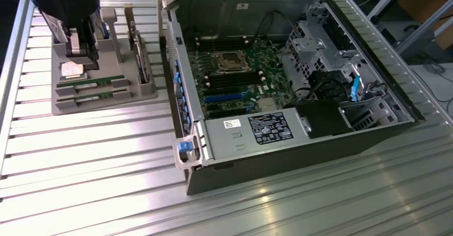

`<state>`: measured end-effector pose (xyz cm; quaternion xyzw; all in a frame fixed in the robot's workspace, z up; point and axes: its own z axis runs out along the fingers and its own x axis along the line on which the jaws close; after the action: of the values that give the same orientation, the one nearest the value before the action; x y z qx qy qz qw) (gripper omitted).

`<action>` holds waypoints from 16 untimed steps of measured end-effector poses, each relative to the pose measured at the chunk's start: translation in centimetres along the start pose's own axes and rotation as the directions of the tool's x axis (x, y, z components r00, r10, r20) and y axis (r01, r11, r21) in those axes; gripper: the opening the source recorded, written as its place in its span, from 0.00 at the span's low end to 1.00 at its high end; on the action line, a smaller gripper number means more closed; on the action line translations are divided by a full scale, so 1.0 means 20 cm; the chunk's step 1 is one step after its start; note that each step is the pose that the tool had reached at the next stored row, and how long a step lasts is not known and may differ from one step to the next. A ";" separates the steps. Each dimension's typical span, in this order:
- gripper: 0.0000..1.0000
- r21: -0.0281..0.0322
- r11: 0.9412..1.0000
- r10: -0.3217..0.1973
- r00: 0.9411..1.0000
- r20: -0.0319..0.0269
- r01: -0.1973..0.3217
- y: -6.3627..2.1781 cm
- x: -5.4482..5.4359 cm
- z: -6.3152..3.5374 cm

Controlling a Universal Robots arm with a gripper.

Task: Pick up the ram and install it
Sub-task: 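Pick up the ram and move it above insertion slot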

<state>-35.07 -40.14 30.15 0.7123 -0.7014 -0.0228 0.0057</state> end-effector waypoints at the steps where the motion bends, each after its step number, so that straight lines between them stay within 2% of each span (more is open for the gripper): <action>1: 0.30 0.000 1.000 0.000 1.000 0.000 0.000 0.000 0.00 0.007; 7: 0.30 0.000 1.000 -0.002 1.000 0.000 0.002 0.004 0.00 0.063; 16: 0.30 0.000 1.000 -0.004 1.000 0.000 0.004 0.014 0.01 0.122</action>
<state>-35.43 -40.30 27.72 0.7137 -0.7001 -0.0228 0.0057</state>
